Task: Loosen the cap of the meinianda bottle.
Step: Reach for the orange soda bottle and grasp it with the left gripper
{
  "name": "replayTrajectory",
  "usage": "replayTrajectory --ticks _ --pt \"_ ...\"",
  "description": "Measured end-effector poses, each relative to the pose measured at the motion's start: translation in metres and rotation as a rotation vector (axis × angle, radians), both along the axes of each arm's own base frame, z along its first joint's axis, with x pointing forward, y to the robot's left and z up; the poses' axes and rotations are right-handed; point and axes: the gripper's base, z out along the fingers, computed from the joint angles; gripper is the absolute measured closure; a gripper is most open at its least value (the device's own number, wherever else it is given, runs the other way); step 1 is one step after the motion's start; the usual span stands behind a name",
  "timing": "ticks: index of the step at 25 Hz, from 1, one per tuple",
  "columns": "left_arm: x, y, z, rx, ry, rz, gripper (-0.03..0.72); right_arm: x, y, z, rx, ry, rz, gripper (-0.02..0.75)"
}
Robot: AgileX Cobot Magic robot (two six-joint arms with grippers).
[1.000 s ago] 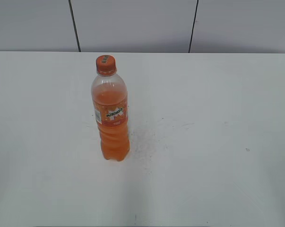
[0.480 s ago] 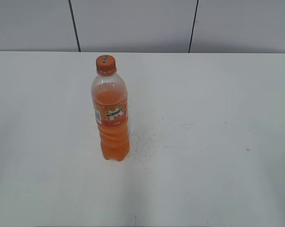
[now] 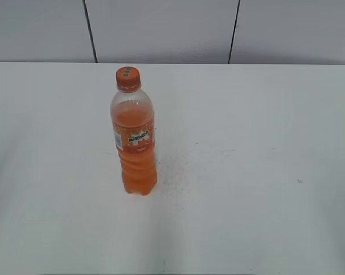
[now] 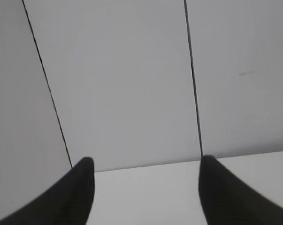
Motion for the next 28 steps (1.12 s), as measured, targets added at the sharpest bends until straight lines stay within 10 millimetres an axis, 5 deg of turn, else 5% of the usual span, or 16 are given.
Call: replayTrajectory --ticks 5,22,25,28 --pt "0.031 0.003 -0.013 -0.127 0.130 0.007 0.282 0.000 0.000 0.000 0.000 0.000 0.000 0.163" --pt "0.155 0.006 -0.024 0.036 0.399 -0.035 0.286 0.000 0.000 0.000 0.000 0.000 0.000 0.163" --pt "0.169 -0.001 -0.031 -0.001 0.365 -0.119 0.286 0.000 0.000 0.000 0.000 0.000 0.000 0.163" --pt "0.181 -0.016 -0.038 -0.006 0.324 -0.382 0.286 0.000 0.000 0.000 0.000 0.000 0.000 0.163"
